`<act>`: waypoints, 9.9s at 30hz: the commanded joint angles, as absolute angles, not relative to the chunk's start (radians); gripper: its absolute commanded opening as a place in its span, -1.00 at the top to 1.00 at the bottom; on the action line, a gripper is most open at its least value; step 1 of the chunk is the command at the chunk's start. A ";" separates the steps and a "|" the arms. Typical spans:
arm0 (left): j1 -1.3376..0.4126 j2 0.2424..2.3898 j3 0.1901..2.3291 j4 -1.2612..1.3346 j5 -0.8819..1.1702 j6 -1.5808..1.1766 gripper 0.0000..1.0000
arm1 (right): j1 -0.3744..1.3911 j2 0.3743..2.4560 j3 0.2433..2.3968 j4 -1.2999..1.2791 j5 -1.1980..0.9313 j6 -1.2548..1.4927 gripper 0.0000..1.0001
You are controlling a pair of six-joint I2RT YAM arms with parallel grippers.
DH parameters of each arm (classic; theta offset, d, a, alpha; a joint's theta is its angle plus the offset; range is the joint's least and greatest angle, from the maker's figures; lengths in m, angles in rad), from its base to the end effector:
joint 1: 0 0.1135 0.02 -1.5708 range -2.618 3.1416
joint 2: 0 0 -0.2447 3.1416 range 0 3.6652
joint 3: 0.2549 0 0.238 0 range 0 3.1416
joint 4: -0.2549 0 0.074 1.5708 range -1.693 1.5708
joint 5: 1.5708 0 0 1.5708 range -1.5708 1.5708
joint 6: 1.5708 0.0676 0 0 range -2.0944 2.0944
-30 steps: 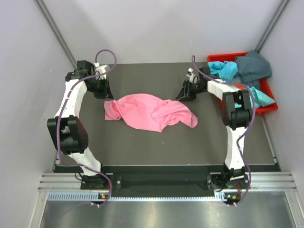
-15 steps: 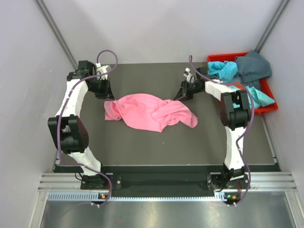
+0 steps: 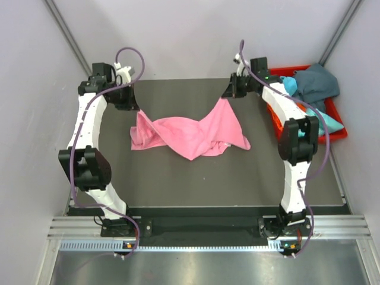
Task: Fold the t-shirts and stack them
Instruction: Flatten the tshirt out, then fold the tshirt
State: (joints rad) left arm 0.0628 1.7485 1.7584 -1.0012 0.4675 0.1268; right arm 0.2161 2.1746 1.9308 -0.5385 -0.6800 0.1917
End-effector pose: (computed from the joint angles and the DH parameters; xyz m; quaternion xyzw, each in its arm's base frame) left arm 0.3677 -0.0074 0.3042 0.0960 0.9297 -0.1947 0.2977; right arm 0.4663 0.1459 0.2284 -0.1387 0.8688 0.3748 0.2923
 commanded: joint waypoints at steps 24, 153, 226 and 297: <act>0.058 1.310 2.025 -0.822 0.332 0.130 1.00 | 0.290 1.162 1.997 -0.718 -0.164 -0.446 1.00; 0.109 2.391 2.051 -0.264 -0.017 0.256 1.00 | 0.187 2.635 2.473 0.115 -0.011 -0.287 1.00; 0.204 1.772 1.559 -0.508 0.291 0.296 1.00 | 0.193 1.519 1.375 -0.350 -0.213 -0.296 1.00; 0.212 1.948 1.503 -0.776 0.385 -0.031 0.23 | 0.255 2.016 1.479 -0.368 -0.505 -0.123 0.30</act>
